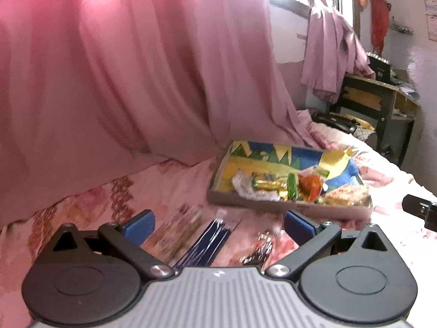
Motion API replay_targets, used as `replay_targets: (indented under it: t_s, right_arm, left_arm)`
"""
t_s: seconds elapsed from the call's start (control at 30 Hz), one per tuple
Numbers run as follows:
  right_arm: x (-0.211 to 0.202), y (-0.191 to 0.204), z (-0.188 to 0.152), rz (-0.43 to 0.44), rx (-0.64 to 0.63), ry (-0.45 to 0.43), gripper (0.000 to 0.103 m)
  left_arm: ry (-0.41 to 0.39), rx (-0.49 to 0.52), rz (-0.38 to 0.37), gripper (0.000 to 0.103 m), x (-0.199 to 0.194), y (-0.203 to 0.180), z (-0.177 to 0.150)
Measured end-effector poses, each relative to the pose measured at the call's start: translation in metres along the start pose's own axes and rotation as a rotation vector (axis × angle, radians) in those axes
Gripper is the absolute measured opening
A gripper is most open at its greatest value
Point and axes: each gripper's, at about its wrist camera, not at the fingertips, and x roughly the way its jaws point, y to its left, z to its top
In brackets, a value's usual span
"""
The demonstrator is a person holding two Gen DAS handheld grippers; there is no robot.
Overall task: Organize snacks
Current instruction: 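Withdraw both tools from the tray toward the mandarin and dark snack packet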
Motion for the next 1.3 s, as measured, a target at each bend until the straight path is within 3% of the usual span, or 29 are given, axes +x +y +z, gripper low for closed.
replay_targets:
  t_s: [0.27,0.57,1.3]
  right_arm:
    - [-0.013,-0.001,-0.008,0.061,0.027,0.051,0.102]
    - [-0.022,0.002,-0.015,0.089,0.018,0.094,0.102]
    - [-0.005,0.015,-0.031,0.079,-0.045,0.256,0.102]
  left_arm:
    - [0.045,0.021,0.007,0.103,-0.021,-0.003,-0.018]
    - [0.106,0.062,0.107,0.103,-0.028,-0.010,-0.033]
    - [0.209,0.059,0.099,0.103,-0.020,-0.008,-0.042]
